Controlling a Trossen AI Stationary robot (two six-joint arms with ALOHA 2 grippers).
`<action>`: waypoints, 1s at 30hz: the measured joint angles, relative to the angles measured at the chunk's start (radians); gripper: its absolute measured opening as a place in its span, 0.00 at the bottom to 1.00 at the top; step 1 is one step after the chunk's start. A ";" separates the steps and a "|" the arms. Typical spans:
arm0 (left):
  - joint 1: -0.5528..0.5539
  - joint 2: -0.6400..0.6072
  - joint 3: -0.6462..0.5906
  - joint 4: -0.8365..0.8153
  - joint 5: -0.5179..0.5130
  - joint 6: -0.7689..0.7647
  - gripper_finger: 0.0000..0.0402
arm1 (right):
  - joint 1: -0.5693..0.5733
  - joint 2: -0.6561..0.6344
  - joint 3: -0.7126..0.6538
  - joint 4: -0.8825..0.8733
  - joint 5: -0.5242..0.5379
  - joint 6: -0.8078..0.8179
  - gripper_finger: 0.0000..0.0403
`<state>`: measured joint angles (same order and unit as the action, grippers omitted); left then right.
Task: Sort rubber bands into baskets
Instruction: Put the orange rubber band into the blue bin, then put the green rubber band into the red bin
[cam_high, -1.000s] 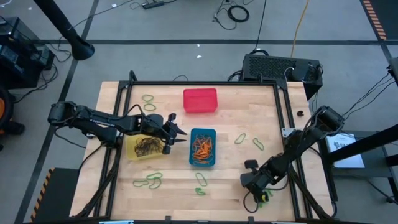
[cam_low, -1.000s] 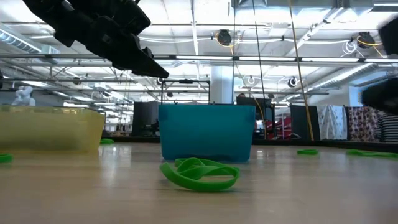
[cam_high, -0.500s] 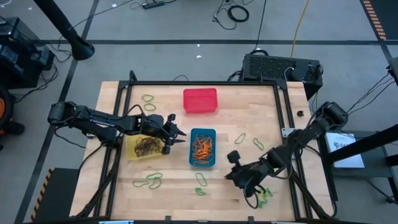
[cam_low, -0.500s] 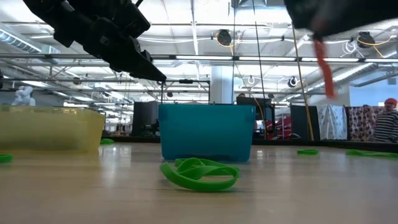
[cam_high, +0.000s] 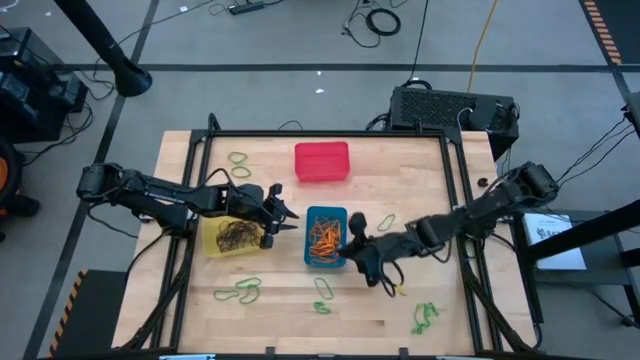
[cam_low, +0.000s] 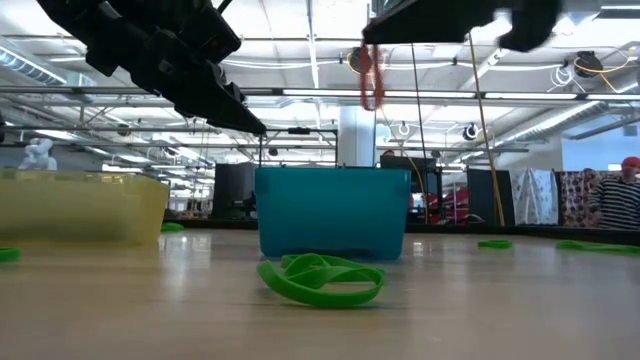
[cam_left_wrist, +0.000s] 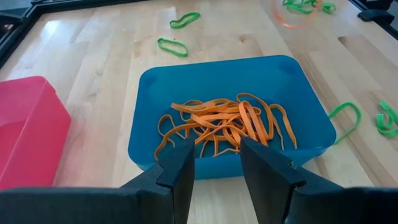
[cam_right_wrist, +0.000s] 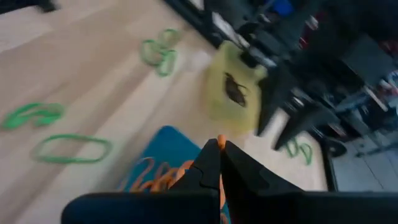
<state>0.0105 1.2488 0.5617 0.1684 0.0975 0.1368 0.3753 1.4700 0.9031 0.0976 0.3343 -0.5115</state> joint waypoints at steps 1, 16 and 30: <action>0.000 0.000 0.000 0.000 0.000 0.000 0.34 | -0.018 0.000 0.000 0.009 -0.002 0.013 0.00; 0.000 0.000 0.000 -0.032 0.003 0.000 0.34 | -0.189 0.071 0.001 0.008 -0.180 0.082 0.14; 0.000 0.000 0.000 -0.050 0.004 0.000 0.34 | -0.210 0.078 0.001 -0.008 -0.180 0.257 0.31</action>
<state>0.0108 1.2488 0.5617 0.1185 0.1013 0.1363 0.1654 1.5478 0.9039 0.0898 0.1539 -0.2550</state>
